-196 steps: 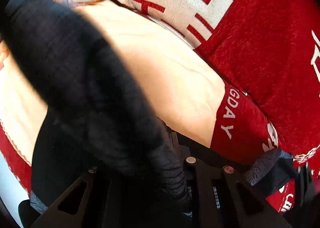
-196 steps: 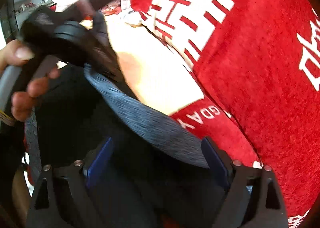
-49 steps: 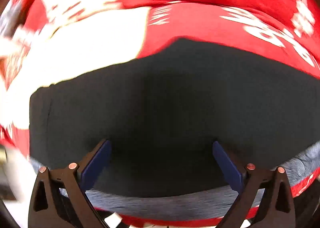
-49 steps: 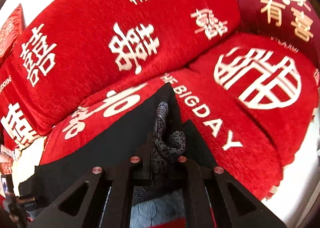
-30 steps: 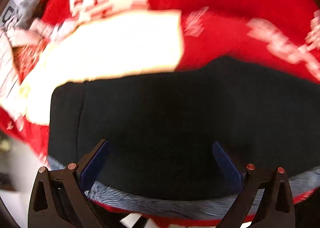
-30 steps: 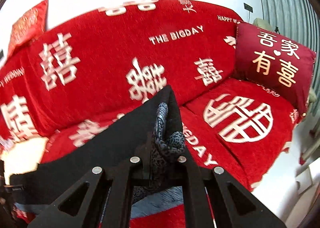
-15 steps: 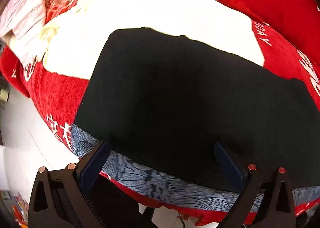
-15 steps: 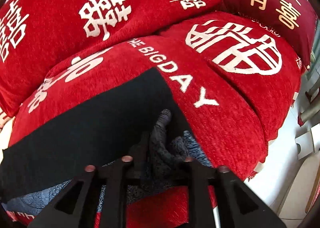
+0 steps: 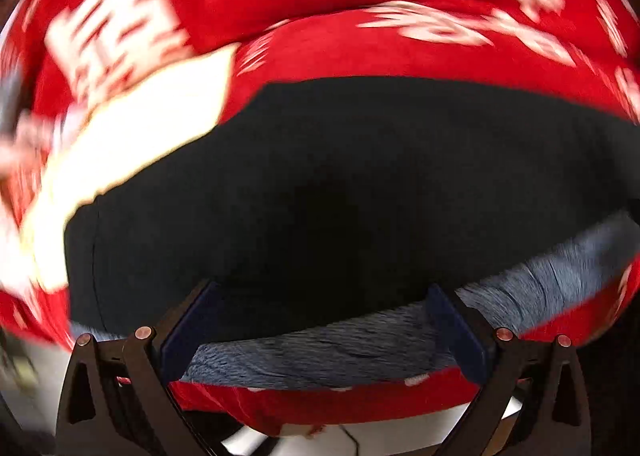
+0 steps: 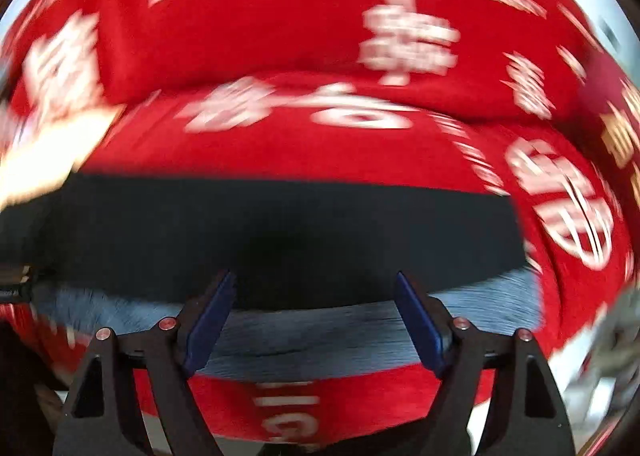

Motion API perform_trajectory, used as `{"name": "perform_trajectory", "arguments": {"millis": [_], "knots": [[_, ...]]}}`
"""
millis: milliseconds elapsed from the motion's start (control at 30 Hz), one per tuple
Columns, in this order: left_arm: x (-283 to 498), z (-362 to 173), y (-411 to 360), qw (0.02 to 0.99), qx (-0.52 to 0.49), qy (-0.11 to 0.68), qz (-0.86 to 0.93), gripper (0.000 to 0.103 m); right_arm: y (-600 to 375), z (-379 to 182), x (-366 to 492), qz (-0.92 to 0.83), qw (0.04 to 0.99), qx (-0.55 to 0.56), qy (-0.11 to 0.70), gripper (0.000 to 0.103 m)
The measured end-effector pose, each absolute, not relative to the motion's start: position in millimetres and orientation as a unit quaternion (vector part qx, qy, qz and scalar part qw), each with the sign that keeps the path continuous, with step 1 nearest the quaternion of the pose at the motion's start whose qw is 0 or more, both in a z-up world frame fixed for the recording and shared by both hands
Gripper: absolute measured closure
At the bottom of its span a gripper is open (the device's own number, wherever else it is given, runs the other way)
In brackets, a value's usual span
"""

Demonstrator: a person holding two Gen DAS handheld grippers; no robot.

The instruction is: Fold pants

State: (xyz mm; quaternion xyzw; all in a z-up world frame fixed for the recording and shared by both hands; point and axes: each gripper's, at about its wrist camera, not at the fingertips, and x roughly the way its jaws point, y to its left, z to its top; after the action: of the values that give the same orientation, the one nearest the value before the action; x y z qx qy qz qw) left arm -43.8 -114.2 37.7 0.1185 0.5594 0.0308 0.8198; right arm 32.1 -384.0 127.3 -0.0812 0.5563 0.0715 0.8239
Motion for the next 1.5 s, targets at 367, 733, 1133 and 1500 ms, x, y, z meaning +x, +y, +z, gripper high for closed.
{"name": "perform_trajectory", "arguments": {"millis": [367,733,1133,1500], "knots": [[-64.8,29.6,1.2,0.800,-0.013,0.586,0.127,0.000,-521.0,94.0,23.2,-0.105,0.787,-0.030,0.607,0.012],[-60.5,63.4,67.8,0.803,-0.040,0.562,0.196,0.000,-468.1,127.5,66.9,-0.041,0.822,-0.016,0.568,0.011],[46.6,51.5,-7.6,0.792,-0.019,0.595,0.135,0.000,-260.7,95.8,144.8,0.075,0.786,-0.071,0.610,0.011],[59.4,33.3,-26.2,0.789,0.015,0.602,0.124,0.000,-407.0,79.3,152.1,-0.062,0.784,-0.033,0.616,0.001]]}}
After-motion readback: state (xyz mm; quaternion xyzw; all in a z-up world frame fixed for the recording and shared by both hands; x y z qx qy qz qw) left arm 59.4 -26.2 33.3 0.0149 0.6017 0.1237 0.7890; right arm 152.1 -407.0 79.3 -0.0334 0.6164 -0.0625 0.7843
